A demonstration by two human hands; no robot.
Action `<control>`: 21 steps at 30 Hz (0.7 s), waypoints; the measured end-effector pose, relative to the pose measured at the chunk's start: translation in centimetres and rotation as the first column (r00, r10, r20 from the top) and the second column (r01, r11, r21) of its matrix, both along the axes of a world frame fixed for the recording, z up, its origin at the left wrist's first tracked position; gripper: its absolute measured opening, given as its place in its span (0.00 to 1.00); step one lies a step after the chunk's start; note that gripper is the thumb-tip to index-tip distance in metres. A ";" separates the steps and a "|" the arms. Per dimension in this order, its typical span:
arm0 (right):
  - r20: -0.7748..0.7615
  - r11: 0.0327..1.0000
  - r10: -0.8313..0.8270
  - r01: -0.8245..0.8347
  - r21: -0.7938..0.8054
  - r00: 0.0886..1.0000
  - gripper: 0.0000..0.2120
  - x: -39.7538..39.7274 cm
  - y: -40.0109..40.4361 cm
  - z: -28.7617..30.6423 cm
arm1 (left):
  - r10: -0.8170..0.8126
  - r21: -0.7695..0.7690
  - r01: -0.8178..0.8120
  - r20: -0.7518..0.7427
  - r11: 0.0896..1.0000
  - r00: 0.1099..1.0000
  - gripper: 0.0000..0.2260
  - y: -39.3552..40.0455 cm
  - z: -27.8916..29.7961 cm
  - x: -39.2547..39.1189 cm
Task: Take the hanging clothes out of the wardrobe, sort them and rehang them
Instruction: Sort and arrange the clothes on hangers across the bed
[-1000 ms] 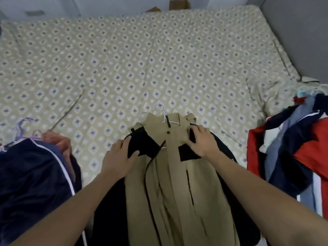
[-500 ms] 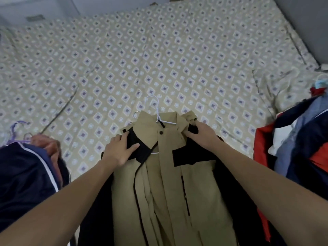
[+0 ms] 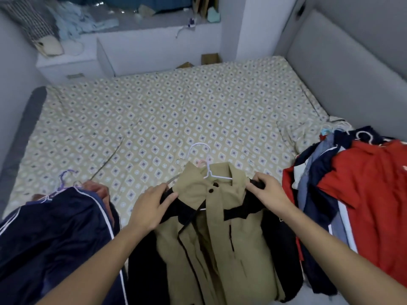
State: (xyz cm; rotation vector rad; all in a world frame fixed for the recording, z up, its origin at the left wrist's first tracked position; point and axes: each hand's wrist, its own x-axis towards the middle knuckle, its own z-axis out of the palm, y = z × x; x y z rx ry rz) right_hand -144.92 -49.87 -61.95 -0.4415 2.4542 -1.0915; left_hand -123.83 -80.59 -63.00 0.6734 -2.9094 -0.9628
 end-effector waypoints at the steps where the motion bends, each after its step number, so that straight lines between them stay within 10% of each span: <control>1: -0.033 1.000 0.000 0.000 -0.010 0.999 0.20 1.8 0.8 2.1 | -0.010 0.000 0.010 -0.029 1.000 1.000 0.17 0.5 1.6 1.6; 21: -0.400 0.929 -0.371 0.336 -0.156 0.838 0.14 34.3 23.9 27.7 | -0.211 -0.068 0.200 -0.361 0.977 0.909 0.29 19.1 26.7 24.4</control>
